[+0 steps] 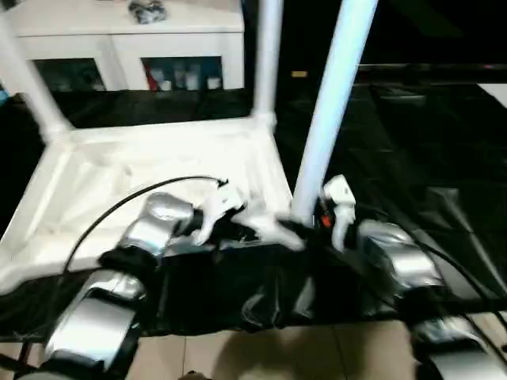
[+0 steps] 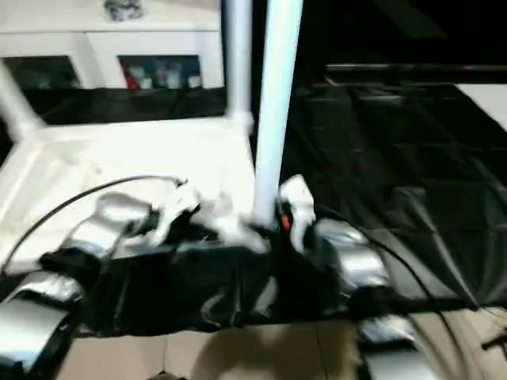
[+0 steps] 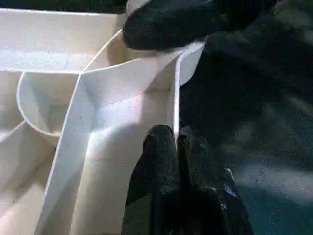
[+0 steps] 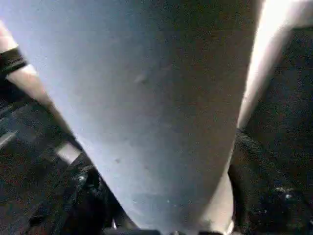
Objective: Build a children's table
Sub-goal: Rotate leg to tighten
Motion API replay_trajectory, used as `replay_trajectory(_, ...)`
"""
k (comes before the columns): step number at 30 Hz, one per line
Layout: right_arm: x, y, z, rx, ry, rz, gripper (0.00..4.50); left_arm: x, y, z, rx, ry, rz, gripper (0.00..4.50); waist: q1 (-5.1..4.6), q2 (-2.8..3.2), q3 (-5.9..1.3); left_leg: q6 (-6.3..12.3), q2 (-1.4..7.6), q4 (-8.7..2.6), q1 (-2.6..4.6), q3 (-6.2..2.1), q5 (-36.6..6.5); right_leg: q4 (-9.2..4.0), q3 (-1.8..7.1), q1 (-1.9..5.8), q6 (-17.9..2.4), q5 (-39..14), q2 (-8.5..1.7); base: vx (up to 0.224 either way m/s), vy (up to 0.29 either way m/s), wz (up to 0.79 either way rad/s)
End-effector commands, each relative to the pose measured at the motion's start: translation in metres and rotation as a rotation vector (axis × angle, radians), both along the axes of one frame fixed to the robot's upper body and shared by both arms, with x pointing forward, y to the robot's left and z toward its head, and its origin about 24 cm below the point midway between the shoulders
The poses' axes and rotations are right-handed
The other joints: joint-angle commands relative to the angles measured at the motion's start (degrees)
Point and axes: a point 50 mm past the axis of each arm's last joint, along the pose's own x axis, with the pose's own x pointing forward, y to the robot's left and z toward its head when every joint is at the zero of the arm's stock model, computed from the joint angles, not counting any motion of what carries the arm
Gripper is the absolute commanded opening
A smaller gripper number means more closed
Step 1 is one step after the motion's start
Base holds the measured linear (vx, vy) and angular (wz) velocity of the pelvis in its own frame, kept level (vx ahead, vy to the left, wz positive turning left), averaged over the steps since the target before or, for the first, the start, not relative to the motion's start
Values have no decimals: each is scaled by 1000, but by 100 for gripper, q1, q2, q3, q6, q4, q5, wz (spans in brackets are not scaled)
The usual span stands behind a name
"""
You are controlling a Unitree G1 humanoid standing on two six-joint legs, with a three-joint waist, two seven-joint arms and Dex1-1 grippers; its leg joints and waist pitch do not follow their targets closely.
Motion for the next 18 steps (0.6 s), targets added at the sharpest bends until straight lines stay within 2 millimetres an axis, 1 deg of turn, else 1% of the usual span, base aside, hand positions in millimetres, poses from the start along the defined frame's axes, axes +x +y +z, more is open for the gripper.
replay_trajectory(1, 1, 24, -11, -43, 30, -55, 266, 2, -31, 4, -54, -10, 27, 0, -50, -58, -310, 117, 165, -368, 76, -83, -1215, -502, 296, 203, -1098, -1441, -345, 0, 0, 0)
replay_trajectory(2, 3, 26, -11, -43, 28, -96, 266, 2, -35, 4, -60, -12, 40, 0, -56, -62, -325, 115, 161, -369, 71, -89, -1161, -483, 290, 217, -1126, -1336, -346, 0, 0, 0)
replay_trajectory(3, 4, 29, -12, -48, 32, -145, 266, 3, -40, 4, -65, -20, 61, 0, -67, -33, -344, 141, 149, -350, 72, -85, -1051, -456, 289, 226, -1190, -1080, -335, 0, 0, 0)
replay_trajectory(4, 5, 30, -13, -52, 33, -168, 265, 3, -42, 4, -67, -24, 71, 0, -86, -43, -341, 175, 148, -345, 63, -77, -991, -452, 293, 222, -1225, -935, -327, 0, 0, 0)
replay_trajectory(5, 4, 35, -12, -42, 24, -160, 265, 1, -47, 3, -78, -23, 72, 0, -84, -44, -346, 248, 138, -336, 49, -78, -909, -434, 282, 246, -1275, -726, -317, 0, 0, 0)
replay_trajectory(7, 3, 44, -12, -24, 5, -157, 265, -2, -55, 1, -99, -15, 74, 0, -82, -51, -355, 358, 135, -318, 37, -68, -809, -410, 283, 257, -1331, -481, -324, 0, 0, 0)
replay_trajectory(8, 4, 45, -12, -21, -8, -162, 265, -4, -57, 0, -97, -13, 68, 0, -82, -69, -353, 421, 130, -311, 31, -63, -787, -410, 283, 264, -1341, -469, -328, 0, 0, 0)
replay_trajectory(9, 4, 45, -11, -19, -10, -173, 265, -4, -57, -1, -95, -14, 67, 0, -77, -61, -351, 439, 132, -313, 34, -63, -799, -417, 284, 262, -1337, -506, -333, 0, 0, 0)
replay_trajectory(10, 4, 45, -11, -14, -16, -178, 300, -4, -57, -1, -95, -16, 68, 0, -81, -58, -341, 459, 133, -316, 41, -59, -860, -436, 282, 255, -1321, -634, -329, 0, 0, 0)
replay_trajectory(11, 4, 45, -11, -14, -16, -178, 300, -4, -57, -1, -95, -16, 68, 0, -83, -55, -334, 451, 135, -321, 47, -59, -947, -454, 282, 251, -1292, -797, -331, 0, 0, 0)
replay_trajectory(12, 5, 44, -10, -17, -29, -179, 320, -4, -56, -1, -95, -15, 68, 0, -82, -54, -332, 440, 135, -323, 51, -59, -980, -463, 283, 249, -1276, -867, -332, 0, 0, 0)
replay_trajectory(14, 5, 41, -6, -5, -51, -150, 343, -5, -51, -1, -95, -15, 55, 0, -84, -51, -330, 400, 145, -335, 47, -69, -1040, -467, 283, 250, -1235, -987, -332, 0, 0, 0)
replay_trajectory(15, 5, 40, -5, 1, -58, -131, 343, -5, -48, -1, -95, -17, 44, 0, -89, -49, -330, 400, 143, -336, 48, -68, -1038, -467, 284, 249, -1230, -966, -324, 0, 0, 0)
replay_trajectory(17, 4, 38, -2, 12, -70, -62, 369, -5, -43, 0, -96, -20, 11, 0, -93, -47, -344, 455, 141, -326, 31, -72, -970, -439, 285, 271, -1271, -728, -323, 0, 0, 0)
replay_trajectory(18, 1, 36, -2, 12, -70, -5, 383, -7, -39, 1, -101, -18, -19, 0, -95, -50, -345, 501, 138, -315, 31, -65, -925, -431, 284, 269, -1305, -602, -316, 0, 0, 0)
